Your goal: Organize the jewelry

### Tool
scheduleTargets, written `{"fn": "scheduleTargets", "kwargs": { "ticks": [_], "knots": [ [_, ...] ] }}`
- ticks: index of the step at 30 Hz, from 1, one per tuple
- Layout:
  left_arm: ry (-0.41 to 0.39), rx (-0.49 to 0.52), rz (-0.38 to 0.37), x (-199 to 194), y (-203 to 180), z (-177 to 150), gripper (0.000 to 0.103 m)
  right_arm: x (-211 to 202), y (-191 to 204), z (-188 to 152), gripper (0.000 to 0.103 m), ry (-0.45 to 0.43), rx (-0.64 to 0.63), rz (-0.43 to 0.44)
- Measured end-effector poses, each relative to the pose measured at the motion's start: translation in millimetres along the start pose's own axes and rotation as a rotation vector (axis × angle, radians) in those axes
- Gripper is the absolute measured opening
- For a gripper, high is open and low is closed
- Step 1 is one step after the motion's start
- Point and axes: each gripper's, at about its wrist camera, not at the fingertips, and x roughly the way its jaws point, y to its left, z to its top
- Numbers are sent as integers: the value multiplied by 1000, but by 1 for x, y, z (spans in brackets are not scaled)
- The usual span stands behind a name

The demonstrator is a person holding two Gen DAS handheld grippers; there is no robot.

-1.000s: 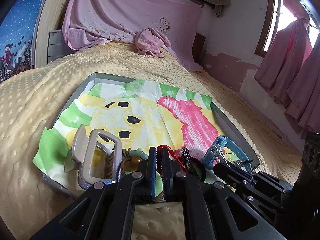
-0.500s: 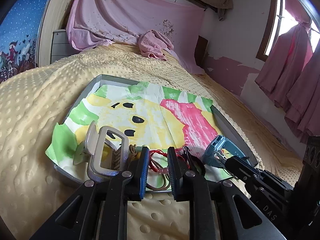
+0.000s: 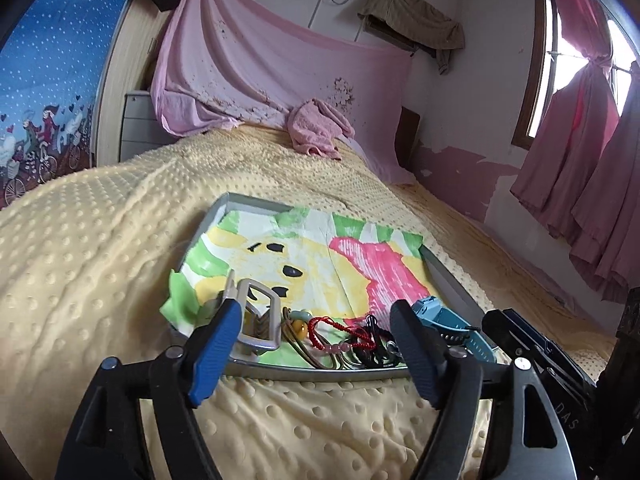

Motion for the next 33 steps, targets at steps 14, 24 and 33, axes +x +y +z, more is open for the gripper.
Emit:
{"fn": "scheduleTargets", "kwargs": {
  "ticks": [14,24,33],
  "knots": [
    [-113,50,101,-63,1,-12,103,-68,18,6,91,-123,-63,-27],
    [-169,90,117,-114,-5,-29,103,-122,18,-1,99,-136,-78,-43],
    [-194,94,113,-161,-4,-50,103,-168,19,-11,101,-127,-60,-51]
  ]
}}
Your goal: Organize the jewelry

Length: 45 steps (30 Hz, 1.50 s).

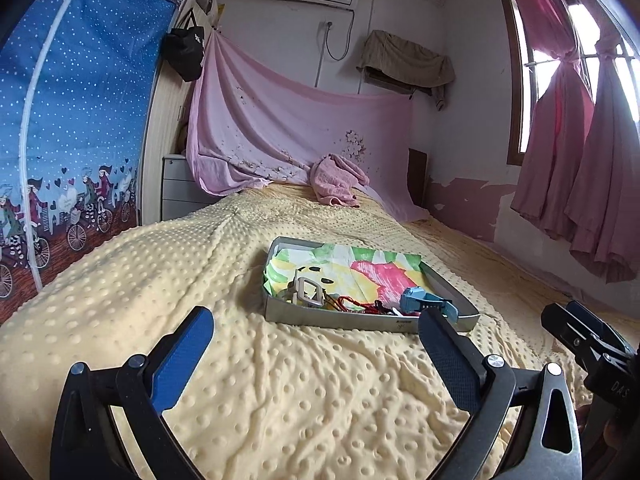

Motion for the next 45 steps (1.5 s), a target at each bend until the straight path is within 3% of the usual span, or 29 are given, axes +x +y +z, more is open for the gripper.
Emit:
{"fn": "scheduleTargets", "kwargs": {
  "ticks": [14,24,45],
  "knots": [
    [-6,6,-4,-66,12,-17,103,-61,24,-11,101,4,-40,-29],
    [7,48,23,-88,18,-35,103,-90,34,-26,101,35,-68,-43],
    [24,86,42,-86,15,-52,103,-78,32,-43,102,59,-72,-50]
  ]
}}
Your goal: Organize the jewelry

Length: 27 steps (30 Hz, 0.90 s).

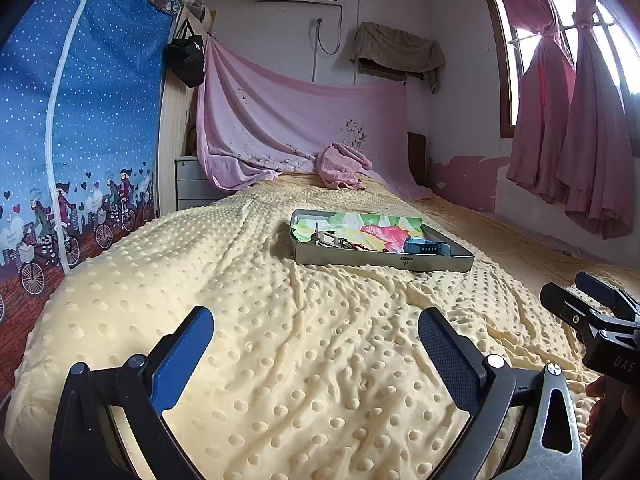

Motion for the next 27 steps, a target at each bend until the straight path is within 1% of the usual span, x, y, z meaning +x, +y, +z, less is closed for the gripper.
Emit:
{"fn": "scheduleTargets", "kwargs": {
  "ticks": [27],
  "knots": [
    [-5,2,7,2,3,0,103,5,3,-3,102,12,-1,4]
  ]
}}
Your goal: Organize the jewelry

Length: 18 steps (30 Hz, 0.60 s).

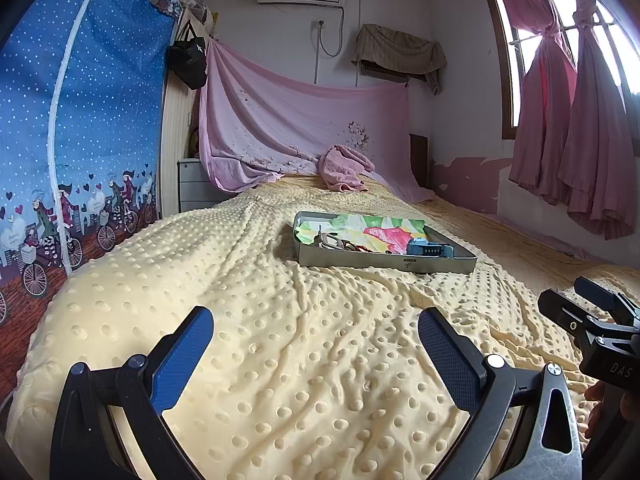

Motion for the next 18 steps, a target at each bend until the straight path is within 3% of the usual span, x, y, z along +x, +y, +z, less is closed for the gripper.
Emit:
{"fn": "scheduleTargets", "kwargs": {
  "ticks": [18],
  "knots": [
    [-7,2,1,-2,0,1,103,1,2,-1,102,-2,3,2]
  ]
}}
